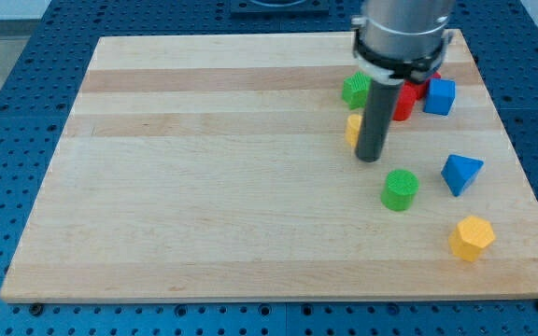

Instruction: Move the green circle into yellow hexagon on top

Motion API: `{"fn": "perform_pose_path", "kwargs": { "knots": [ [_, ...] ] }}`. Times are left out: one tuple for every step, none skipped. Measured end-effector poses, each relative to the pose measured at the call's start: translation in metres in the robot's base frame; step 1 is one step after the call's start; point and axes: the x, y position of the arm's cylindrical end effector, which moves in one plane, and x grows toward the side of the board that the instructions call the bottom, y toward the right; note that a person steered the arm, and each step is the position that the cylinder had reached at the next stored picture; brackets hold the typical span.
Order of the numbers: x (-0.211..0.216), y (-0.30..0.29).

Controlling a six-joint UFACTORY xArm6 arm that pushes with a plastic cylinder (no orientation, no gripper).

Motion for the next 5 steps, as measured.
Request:
{"fn": "perform_pose_path", "kwargs": {
  "knots": [
    [0.027,-0.009],
    [0.038,0.021],
    [0.041,0.070],
    [0.042,0.077],
    [0.050,0.077]
  ]
}}
